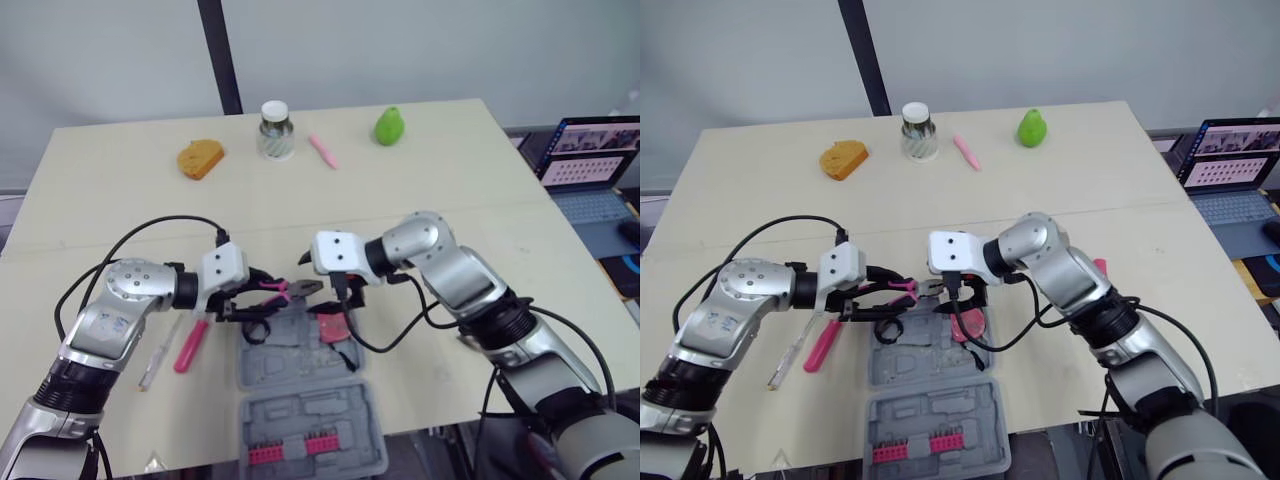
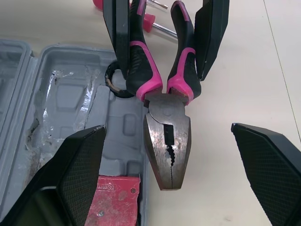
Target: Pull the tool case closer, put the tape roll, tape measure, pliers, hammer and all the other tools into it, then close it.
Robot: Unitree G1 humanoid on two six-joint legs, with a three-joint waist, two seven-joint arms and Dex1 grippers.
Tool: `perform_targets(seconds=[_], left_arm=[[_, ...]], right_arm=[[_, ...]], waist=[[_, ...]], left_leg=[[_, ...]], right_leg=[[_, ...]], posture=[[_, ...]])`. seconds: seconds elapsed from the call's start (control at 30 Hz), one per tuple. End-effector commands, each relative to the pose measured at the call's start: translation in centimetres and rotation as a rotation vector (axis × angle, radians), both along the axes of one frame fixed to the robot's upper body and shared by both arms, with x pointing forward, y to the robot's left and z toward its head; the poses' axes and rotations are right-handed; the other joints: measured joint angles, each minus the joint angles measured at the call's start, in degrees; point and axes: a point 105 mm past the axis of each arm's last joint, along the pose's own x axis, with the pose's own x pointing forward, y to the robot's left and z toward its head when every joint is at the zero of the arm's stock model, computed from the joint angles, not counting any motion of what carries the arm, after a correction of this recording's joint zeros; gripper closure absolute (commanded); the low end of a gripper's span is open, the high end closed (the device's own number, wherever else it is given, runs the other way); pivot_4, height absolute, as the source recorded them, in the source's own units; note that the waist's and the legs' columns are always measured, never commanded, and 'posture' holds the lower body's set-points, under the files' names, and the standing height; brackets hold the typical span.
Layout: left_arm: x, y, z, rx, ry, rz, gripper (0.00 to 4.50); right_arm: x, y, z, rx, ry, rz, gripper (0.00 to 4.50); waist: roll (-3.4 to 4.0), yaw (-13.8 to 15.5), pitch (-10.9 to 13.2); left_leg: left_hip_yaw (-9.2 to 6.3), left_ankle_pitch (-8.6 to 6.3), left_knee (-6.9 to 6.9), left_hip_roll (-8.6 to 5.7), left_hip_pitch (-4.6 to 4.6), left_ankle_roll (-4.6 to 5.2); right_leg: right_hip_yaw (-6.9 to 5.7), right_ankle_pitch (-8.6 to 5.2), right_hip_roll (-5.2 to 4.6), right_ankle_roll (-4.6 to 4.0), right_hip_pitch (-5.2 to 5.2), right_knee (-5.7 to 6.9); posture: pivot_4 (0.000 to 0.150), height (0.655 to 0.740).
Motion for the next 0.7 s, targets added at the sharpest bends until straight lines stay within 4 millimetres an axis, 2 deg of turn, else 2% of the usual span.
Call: perform_targets(seconds=[0.03,0.2,0.23,0.3,0.33,0.37,0.4,0.47,0.5,0.7], left_arm=[[0.1,-0.42,1.34,-0.024,-0.046,-0.019,1.89],[0.22,-0.42,1.38,-0.034,-0.047,-0.011,1.89],[0.27,-0.46,1.39,-0.034,-0.049,-0.011,1.89],[0.32,-0.56,1.41,-0.034,-0.049,-0.012,1.89],[0.33,-0.58,1.41,-0.034,-0.05,-0.013,1.89],[0.34,-0.62,1.44,-0.036,-0.05,-0.014,1.89],[0.34,-0.64,1.47,-0.037,-0.05,-0.015,1.89],[0.33,-0.64,1.48,-0.036,-0.05,-0.016,1.89],[0.29,-0.61,1.45,-0.035,-0.05,-0.016,1.89],[-0.02,-0.79,1.48,-0.043,-0.048,-0.02,1.89]], right_arm=[[-0.37,0.42,0.01,0.006,-0.009,0.021,0.0],[-0.42,0.41,-0.34,-0.004,-0.004,0.025,0.0],[-0.42,0.41,-0.4,-0.006,-0.003,0.026,0.24],[-0.39,0.4,-0.49,-0.007,-0.003,0.026,0.85],[-0.38,0.43,-0.54,-0.009,-0.003,0.026,1.4],[-0.33,0.45,-0.61,-0.011,-0.005,0.025,1.72],[-0.29,0.46,-0.65,-0.013,-0.006,0.025,2.39],[-0.26,0.45,-0.74,-0.015,-0.009,0.024,3.3],[-0.29,0.47,-0.74,-0.014,-0.009,0.025,3.56],[-0.42,0.55,-0.71,-0.007,-0.01,0.022,3.53]], waist=[[0.0,-0.03,0.0],[0.0,0.0,0.0],[0.0,-0.01,0.0],[0.0,-0.02,0.0],[0.0,-0.02,0.0],[0.0,-0.03,0.0],[0.0,-0.03,0.0],[0.0,-0.02,0.0],[0.0,-0.03,0.0],[0.0,-0.02,0.0]], left_leg=[[0.0,0.0,0.0,0.0,0.0,0.0],[0.0,0.0,0.0,0.0,0.0,0.0],[0.0,0.0,0.0,0.0,0.0,0.0],[0.0,0.0,0.0,0.0,0.0,0.0],[0.0,0.0,0.01,0.0,0.0,0.0],[0.0,0.0,0.01,0.0,0.0,0.0],[0.0,0.0,0.02,0.0,0.0,0.0],[0.0,0.0,0.03,0.0,0.0,0.0],[0.0,0.0,0.04,0.0,0.0,0.0],[0.0,0.0,0.04,0.0,0.0,0.0]], right_leg=[[0.0,0.0,0.0,0.0,0.0,0.0],[0.0,0.0,0.0,0.0,0.0,0.01],[0.0,0.0,0.0,0.0,0.0,0.01],[0.0,0.0,0.0,0.0,0.0,0.01],[0.0,0.0,0.0,0.0,0.0,0.02],[0.0,0.0,0.0,0.0,0.0,0.02],[0.0,0.0,0.0,0.0,0.0,0.02],[0.01,0.0,0.0,0.0,0.0,0.04],[0.01,0.0,0.0,0.0,0.0,0.04],[0.01,0.0,0.01,0.0,0.0,0.05]], posture=[[0.15,0.74],[0.15,0.74],[0.15,0.74],[0.15,0.74],[0.15,0.74],[0.15,0.74],[0.15,0.74],[0.15,0.74],[0.15,0.74],[0.15,0.74]])
